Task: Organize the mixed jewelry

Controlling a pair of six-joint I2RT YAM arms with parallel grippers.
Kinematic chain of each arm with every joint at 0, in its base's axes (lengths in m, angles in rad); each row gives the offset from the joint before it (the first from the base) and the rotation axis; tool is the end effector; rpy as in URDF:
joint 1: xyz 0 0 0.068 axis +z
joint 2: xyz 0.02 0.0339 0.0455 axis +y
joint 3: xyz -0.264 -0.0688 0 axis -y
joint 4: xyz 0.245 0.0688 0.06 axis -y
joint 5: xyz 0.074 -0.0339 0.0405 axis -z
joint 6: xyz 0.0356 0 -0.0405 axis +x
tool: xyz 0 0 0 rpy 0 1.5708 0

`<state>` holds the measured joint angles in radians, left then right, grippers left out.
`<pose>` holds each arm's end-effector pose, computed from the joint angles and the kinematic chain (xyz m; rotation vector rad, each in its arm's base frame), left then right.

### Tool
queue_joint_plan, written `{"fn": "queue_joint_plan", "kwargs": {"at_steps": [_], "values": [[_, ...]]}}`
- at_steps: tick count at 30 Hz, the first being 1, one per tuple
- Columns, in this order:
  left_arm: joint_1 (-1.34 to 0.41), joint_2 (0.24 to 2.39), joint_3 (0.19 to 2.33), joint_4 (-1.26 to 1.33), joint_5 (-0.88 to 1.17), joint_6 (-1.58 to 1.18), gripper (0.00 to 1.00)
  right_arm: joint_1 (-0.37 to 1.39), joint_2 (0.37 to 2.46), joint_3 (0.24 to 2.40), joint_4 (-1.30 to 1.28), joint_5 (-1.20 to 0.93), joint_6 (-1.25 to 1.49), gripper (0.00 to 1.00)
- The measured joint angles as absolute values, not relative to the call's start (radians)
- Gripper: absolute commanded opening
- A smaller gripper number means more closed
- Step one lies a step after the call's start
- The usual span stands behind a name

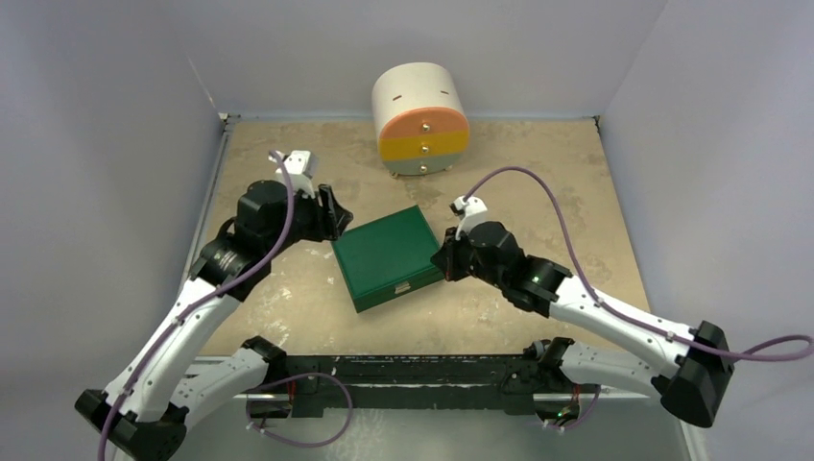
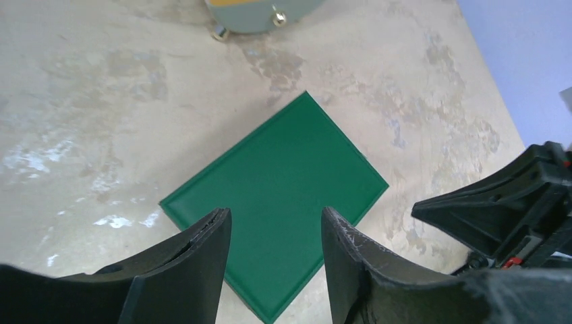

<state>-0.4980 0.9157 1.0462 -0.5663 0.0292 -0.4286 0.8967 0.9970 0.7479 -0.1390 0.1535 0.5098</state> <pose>0.1696 -0.0934 0.3680 0.0907 2.0594 -0.6142 0.1478 0.1763 0.2916 -0.2878 2.0151 0.7635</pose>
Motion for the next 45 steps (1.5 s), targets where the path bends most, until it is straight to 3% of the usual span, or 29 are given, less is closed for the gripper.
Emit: {"fn": "queue_joint_plan", "kwargs": {"at_steps": [9, 19, 45], "values": [[-0.498, 0.760, 0.968, -0.541, -0.105, -0.422, 0.58, 0.908, 1.237, 0.849, -0.075, 0.011, 0.489, 0.00], [-0.498, 0.722, 0.914, -0.545, -0.167, -0.400, 0.67, 0.981, 1.436, 0.974, -0.088, 0.020, 0.473, 0.00], [-0.498, 0.699, 0.868, -0.536, -0.254, -0.400, 0.72, 1.063, 1.546, 1.050, -0.213, 0.184, 0.443, 0.00]]}}
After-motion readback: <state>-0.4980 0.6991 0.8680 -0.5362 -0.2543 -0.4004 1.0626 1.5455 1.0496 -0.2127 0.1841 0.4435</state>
